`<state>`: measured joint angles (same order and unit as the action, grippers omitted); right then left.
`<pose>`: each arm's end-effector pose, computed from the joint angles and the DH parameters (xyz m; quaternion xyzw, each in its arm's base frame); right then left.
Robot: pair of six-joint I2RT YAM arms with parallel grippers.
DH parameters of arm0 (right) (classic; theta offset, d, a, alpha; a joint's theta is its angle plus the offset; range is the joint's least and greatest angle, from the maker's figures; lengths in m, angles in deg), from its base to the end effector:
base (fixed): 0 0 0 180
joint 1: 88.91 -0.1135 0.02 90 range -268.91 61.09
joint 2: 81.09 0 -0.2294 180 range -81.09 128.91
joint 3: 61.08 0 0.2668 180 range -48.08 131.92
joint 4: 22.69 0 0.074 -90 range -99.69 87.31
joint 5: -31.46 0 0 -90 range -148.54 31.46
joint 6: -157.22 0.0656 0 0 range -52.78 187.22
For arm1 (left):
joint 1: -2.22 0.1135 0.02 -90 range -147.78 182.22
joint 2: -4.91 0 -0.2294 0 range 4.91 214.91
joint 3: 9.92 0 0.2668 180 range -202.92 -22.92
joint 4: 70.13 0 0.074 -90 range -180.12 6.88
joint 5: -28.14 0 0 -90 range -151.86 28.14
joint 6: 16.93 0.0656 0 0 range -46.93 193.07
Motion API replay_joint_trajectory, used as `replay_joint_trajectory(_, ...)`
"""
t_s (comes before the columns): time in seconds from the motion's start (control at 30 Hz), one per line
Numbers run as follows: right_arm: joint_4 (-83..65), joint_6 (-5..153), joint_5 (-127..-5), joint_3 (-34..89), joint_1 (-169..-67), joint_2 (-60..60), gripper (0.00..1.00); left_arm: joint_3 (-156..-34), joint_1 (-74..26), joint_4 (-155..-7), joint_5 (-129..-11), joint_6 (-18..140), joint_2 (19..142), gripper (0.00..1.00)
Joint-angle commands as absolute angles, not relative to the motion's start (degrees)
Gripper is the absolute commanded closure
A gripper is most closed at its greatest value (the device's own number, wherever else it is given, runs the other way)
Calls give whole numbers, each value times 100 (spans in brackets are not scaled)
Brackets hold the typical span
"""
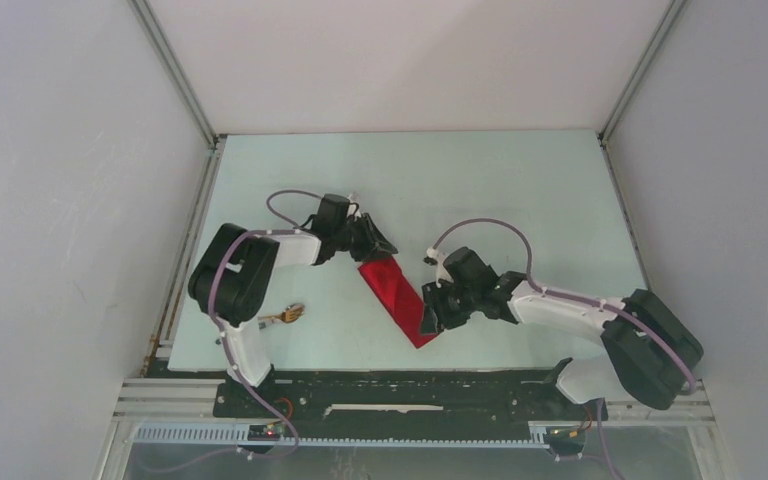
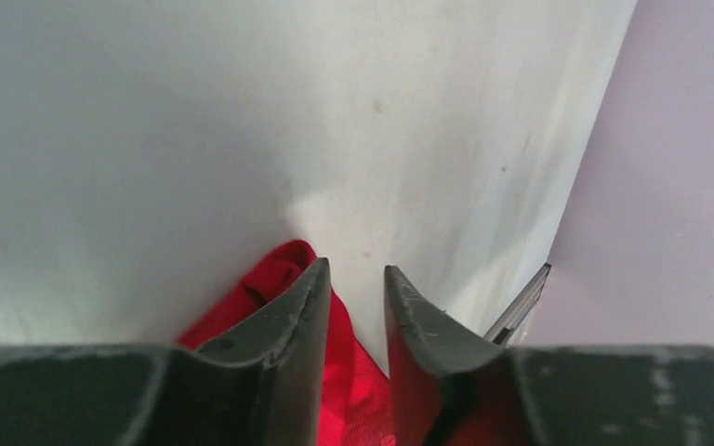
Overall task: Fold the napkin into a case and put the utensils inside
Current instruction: Smooth out the smaller rectangle-folded napkin at the center of the board.
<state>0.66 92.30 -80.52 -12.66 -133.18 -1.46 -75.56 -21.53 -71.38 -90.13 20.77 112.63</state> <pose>0.1870 0.2166 0.0911 -0.2131 0.9123 0.3193 0.1424 0.3387 -0.1830 0.0628 -0.1258 0.8868 -0.4133 0.1645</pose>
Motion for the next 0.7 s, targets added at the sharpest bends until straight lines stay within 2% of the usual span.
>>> replay_joint_trajectory(0.0, 750, 9118, -7588, -701, -13621, -619, 51, -7680, -2194, -7618, -9169, 2423, 10262, 61)
replay_joint_trajectory(0.13, -261, 9681, -8730, -842, -13651, -548, 48, -7467, -2256, -7601, -9200, 2325, 10044, 57)
replay_joint_trajectory(0.27, -1563, 10334, -9338, -1085, -13735, -13, 47, -7299, -2216, -7416, -8968, 2247, 10423, 63)
replay_joint_trajectory(0.43, -2424, 10598, -9280, -1623, -13761, 466, 47, -7348, -2118, -6942, -8991, 2103, 11214, 67)
replay_joint_trajectory(0.67, -1751, 10023, -8420, -1795, -13658, 677, 49, -7506, -1975, -6983, -8806, 2293, 11378, 66)
